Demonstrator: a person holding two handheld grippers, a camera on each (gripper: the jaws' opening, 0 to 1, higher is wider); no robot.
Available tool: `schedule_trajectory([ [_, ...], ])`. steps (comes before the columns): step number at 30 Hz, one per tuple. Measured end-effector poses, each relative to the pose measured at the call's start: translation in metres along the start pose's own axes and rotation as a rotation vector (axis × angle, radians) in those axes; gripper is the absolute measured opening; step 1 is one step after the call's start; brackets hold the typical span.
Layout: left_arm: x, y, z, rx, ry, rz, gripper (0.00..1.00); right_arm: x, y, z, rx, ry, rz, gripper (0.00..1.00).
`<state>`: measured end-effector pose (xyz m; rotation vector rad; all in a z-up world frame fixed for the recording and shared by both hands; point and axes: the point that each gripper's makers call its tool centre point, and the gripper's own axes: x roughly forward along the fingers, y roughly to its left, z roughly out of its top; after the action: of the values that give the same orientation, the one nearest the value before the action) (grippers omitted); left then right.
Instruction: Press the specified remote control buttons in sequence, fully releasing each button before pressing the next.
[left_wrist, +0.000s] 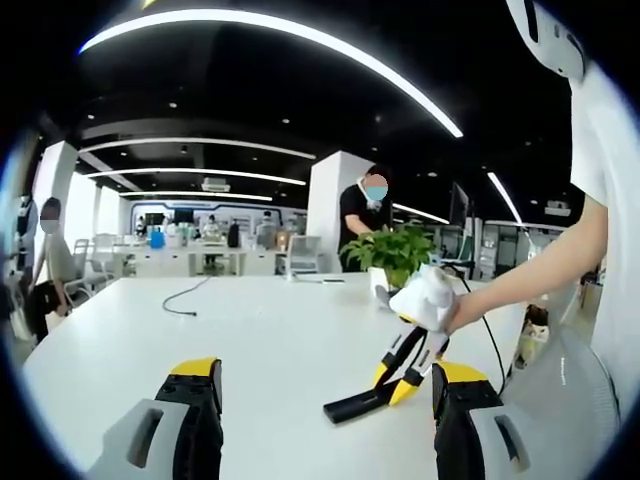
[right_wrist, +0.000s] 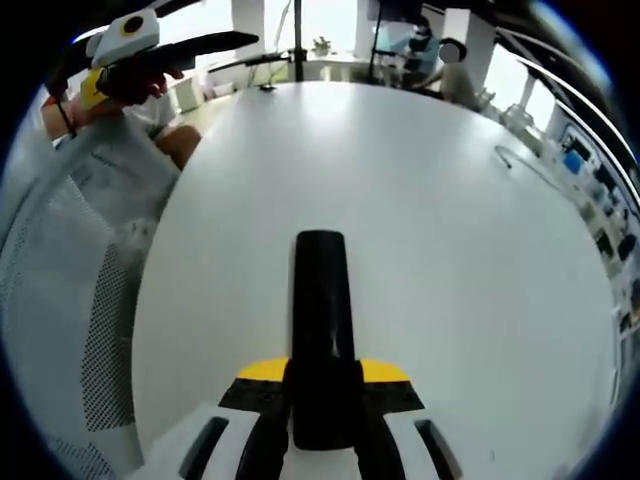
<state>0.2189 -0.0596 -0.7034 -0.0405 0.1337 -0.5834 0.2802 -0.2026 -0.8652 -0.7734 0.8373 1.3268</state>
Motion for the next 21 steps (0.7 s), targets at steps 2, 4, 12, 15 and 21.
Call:
schedule_trajectory([
  [2, 0.0, 0.0, 0.0, 0.0, -0.001, 0.002, 0.9, 0.0, -0.002, 0.0, 0.0, 0.003, 0.002, 0.21],
  [4, 0.0, 0.001, 0.0, 0.0, -0.003, 0.004, 0.9, 0.0, -0.003, 0.0, -0.004, 0.007, 0.002, 0.21],
  [12, 0.0, 0.003, 0.001, 0.0, -0.008, 0.014, 0.9, 0.0, -0.01, -0.001, -0.005, 0.018, 0.014, 0.21],
  [15, -0.001, 0.004, 0.002, -0.001, -0.01, 0.018, 0.9, 0.0, -0.012, -0.002, -0.01, 0.026, 0.015, 0.21],
  [21, -0.001, 0.004, 0.002, -0.001, -0.01, 0.017, 0.9, -0.001, -0.016, -0.002, -0.015, 0.035, 0.015, 0.21],
])
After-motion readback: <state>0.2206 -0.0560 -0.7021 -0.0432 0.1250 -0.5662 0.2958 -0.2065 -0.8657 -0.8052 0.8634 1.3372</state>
